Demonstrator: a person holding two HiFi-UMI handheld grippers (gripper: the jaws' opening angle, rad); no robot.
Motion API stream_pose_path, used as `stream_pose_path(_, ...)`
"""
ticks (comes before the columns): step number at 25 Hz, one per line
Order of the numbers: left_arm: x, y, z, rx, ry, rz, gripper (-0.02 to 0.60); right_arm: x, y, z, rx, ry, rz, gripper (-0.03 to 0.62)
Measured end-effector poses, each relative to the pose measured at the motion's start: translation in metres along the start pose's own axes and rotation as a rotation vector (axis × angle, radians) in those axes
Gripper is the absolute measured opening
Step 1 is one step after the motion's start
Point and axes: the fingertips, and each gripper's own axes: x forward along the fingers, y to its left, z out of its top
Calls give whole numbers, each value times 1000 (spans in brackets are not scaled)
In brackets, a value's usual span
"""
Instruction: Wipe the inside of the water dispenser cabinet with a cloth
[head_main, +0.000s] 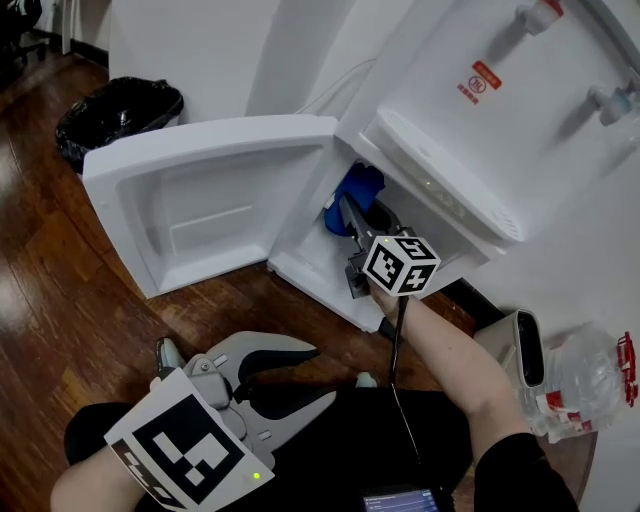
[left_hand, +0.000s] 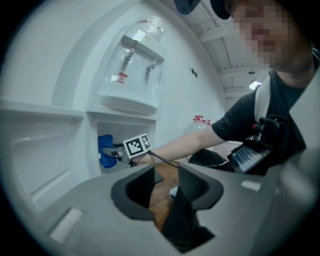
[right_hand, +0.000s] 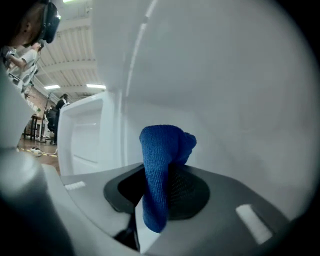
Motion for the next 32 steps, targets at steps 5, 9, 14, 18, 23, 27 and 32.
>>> stream_pose_path(5, 0, 2, -3, 0, 12, 14, 149, -30, 57, -10, 5, 33, 208, 97)
stream_pose_path(9, 0, 1, -4, 10, 28, 14, 150, -42, 45, -32, 129, 79, 149, 97)
stream_pose_path(14, 1, -3, -4, 29, 39, 3, 150, -12, -56, -79, 27, 166, -226, 97)
stream_pose_path(18, 3, -2, -5, 23, 26, 8, 149, 20, -86, -91, -57, 181, -303, 98)
stream_pose_path(23, 0, 1, -3, 30, 22, 9, 150, 40, -76, -100, 0, 167, -251, 97)
stream_pose_path(27, 0, 5, -1, 2, -1, 5, 149, 28, -39, -112, 53, 194, -123, 97)
stream_pose_path(32, 1, 22, -6, -89, -11, 52, 143, 6, 7, -117, 62, 222, -37, 97)
